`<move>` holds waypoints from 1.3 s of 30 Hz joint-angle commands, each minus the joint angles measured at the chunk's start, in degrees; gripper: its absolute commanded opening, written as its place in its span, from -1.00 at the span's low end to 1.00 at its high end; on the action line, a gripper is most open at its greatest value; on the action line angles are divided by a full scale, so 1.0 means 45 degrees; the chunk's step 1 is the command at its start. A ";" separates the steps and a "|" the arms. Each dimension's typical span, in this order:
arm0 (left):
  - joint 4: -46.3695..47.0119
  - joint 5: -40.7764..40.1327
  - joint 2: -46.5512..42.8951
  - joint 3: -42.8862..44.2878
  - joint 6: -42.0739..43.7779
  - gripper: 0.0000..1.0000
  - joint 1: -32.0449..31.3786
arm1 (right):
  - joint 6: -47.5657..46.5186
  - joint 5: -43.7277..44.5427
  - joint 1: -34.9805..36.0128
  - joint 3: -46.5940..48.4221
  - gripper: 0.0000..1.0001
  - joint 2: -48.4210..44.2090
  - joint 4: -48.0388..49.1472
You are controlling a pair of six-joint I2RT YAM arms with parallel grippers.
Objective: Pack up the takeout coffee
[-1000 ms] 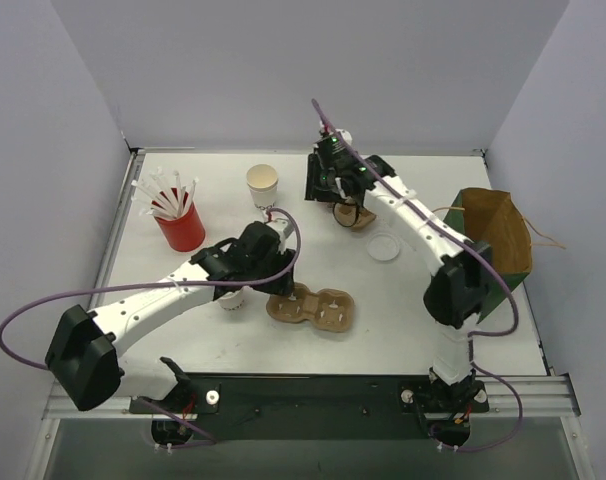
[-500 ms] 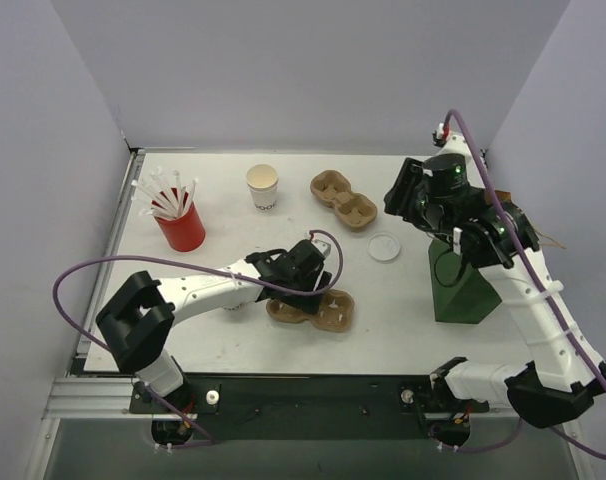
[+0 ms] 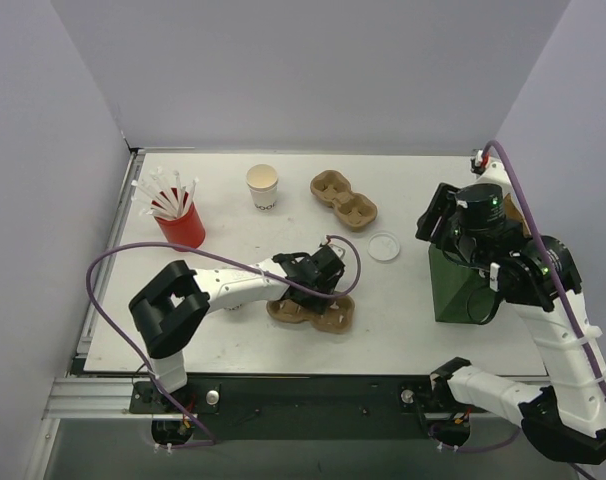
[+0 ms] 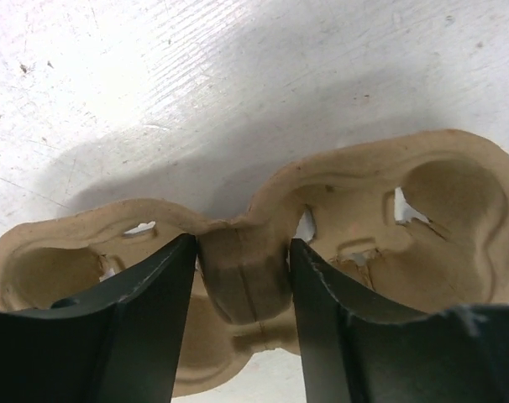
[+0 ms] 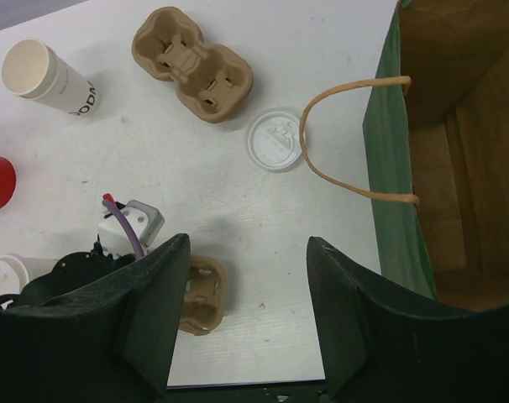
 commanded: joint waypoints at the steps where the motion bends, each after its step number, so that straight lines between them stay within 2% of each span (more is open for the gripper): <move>1: -0.0180 -0.0840 0.0162 0.0508 0.0077 -0.03 -0.0095 | -0.0096 0.0590 -0.0333 -0.0400 0.08 -0.0317 -0.0775; 3: -0.0258 -0.0996 0.0026 0.0469 0.0057 -0.13 -0.0095 | -0.0193 0.0629 -0.0509 -0.0419 0.08 -0.0395 -0.0912; 4: -0.0297 -0.1093 -0.0052 0.0450 0.0057 -0.23 -0.0095 | -0.0233 0.0745 -0.0587 -0.0439 0.10 -0.0395 -0.0932; 6: -0.0471 -0.1270 -0.0364 0.0604 0.0174 -0.29 -0.0076 | -0.0330 0.0882 -0.0840 -0.0459 0.12 -0.0356 -0.1107; 9: -0.0861 -0.1524 -0.0930 0.0878 0.0544 -0.37 -0.0017 | -0.0701 0.0728 -0.2010 -0.0576 0.15 -0.0278 -0.1283; 10: -0.0960 -0.1543 -0.1086 0.1092 0.0623 -0.37 0.0022 | -0.0895 0.0611 -0.2942 -0.0692 0.15 -0.0278 -0.1303; 16: -0.1391 -0.1505 -0.2102 0.1738 0.1073 -0.37 0.0314 | -0.1482 -0.0385 -0.6130 -0.1220 0.16 -0.0220 -0.1128; 17: -0.1429 -0.1369 -0.2297 0.1854 0.1131 -0.37 0.0334 | -0.1618 -0.0618 -0.7237 -0.1298 0.17 -0.0181 -0.0954; 21: -0.1410 -0.1037 -0.2611 0.2051 0.1365 -0.37 0.0569 | -0.1912 -0.2567 -0.9254 -0.1164 0.21 0.0092 -0.0134; 28: -0.1234 -0.0158 -0.3021 0.2168 0.1659 -0.37 0.0940 | -0.2381 -0.2828 -1.0564 0.0459 0.25 0.1850 -0.0033; 34: -0.1078 0.0973 -0.3314 0.2071 0.1893 -0.36 0.1213 | -0.2985 -0.3316 -1.2070 -0.0009 0.29 0.2182 0.0181; 39: -0.1039 0.1541 -0.3353 0.2051 0.2186 -0.37 0.1486 | -0.3183 -0.3531 -1.2189 -0.0692 0.40 0.2416 0.0629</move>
